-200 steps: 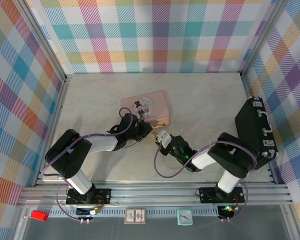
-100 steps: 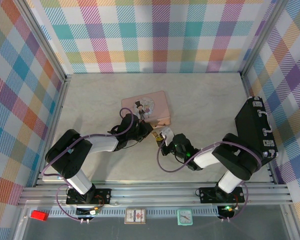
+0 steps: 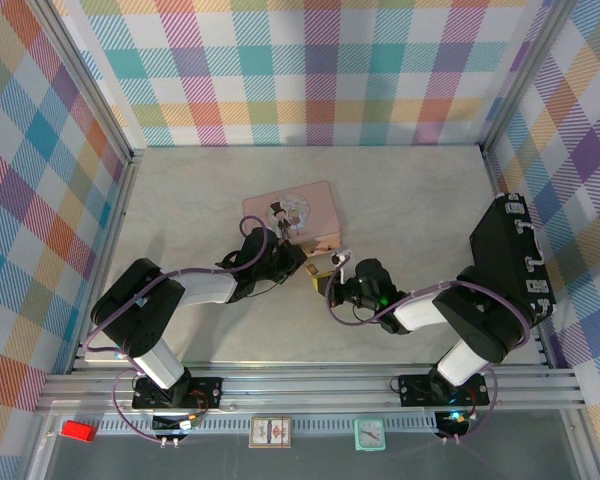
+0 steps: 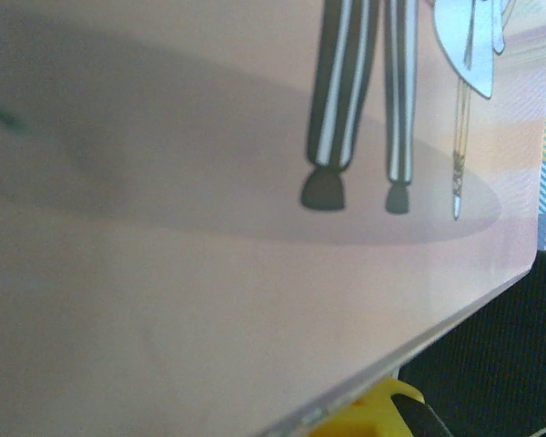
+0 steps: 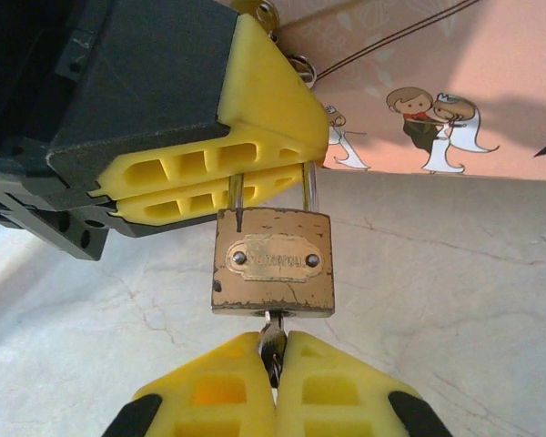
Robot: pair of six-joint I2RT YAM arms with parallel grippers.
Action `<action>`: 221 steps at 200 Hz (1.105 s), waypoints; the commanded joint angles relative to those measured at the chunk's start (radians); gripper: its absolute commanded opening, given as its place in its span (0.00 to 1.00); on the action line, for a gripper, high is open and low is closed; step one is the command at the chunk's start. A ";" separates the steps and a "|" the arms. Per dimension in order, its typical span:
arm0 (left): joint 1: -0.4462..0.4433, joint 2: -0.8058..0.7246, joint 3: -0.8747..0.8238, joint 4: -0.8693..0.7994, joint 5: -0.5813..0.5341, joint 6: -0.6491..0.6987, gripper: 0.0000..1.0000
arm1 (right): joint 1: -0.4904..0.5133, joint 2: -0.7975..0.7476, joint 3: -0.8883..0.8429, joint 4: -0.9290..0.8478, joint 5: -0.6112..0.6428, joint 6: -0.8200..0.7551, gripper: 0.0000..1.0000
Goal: Unlock the padlock with the key
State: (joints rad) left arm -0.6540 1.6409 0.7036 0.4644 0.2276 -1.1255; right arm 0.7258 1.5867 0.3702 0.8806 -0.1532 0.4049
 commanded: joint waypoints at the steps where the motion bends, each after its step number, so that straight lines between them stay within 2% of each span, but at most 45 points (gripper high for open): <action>1: -0.021 -0.004 0.017 0.070 0.075 -0.045 0.00 | -0.025 0.004 0.021 0.027 -0.046 0.086 0.00; 20: -0.021 0.003 0.013 0.074 0.075 -0.045 0.00 | -0.028 -0.012 0.031 -0.023 -0.048 0.067 0.00; 36: -0.019 0.009 0.015 0.071 0.072 -0.043 0.04 | -0.028 -0.021 0.034 -0.032 -0.057 0.052 0.00; 103: -0.016 -0.009 0.016 -0.005 0.025 -0.012 0.36 | -0.029 -0.048 0.024 -0.079 -0.017 0.036 0.00; 155: 0.001 -0.053 0.016 -0.096 -0.015 0.036 0.43 | -0.050 -0.073 0.027 -0.144 0.022 0.063 0.00; 199: 0.030 -0.153 0.042 -0.272 -0.054 0.190 0.48 | -0.061 -0.070 0.104 -0.330 0.014 0.094 0.00; 221: 0.030 -0.252 0.092 -0.465 -0.165 0.340 0.51 | -0.060 -0.067 0.144 -0.430 0.032 0.121 0.00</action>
State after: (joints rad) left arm -0.6319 1.5009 0.7219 0.2180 0.1791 -0.9741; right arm 0.6788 1.5341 0.4622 0.5999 -0.1585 0.4774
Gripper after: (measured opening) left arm 0.499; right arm 0.064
